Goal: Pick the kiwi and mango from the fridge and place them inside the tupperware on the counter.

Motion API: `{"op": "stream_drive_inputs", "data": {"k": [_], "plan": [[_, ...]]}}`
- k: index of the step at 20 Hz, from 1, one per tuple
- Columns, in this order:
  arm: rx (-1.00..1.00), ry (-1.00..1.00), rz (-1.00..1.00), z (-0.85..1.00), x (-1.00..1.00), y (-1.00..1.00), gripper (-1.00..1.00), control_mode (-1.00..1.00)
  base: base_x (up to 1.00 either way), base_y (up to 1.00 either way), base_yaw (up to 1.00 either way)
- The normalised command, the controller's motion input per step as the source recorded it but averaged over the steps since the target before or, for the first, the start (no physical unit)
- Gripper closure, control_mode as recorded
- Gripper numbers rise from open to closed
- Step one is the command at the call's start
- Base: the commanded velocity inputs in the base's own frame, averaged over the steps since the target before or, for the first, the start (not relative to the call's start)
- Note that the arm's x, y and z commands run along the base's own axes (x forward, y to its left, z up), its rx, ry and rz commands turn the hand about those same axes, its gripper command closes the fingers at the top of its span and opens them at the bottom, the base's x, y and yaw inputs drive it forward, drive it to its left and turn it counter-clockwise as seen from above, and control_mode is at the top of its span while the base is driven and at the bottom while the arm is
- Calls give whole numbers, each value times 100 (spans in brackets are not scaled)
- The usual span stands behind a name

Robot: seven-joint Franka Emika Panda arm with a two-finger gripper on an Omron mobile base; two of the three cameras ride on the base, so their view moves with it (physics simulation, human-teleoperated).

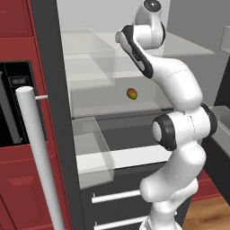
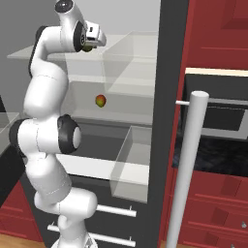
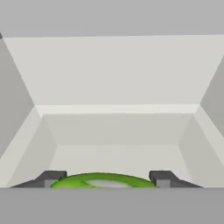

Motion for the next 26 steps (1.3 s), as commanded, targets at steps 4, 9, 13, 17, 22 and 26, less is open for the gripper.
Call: {"op": "stream_drive_inputs", "data": {"k": [4,9,13,17,22,26], "plan": [[0,-8,0,0,-100,-15,100,-100,0,0,0],[0,-9,0,-23,-100,-20,100,-100,0,0,0],[0,-1,0,-4,-100,-30,100,-100,0,0,0],[0,0,0,-15,-100,-11,100,-100,0,0,0],[0,8,0,-41,-93,0,100,-100,0,0,0],[0,11,0,-50,-82,0,100,-100,0,0,0]]}}
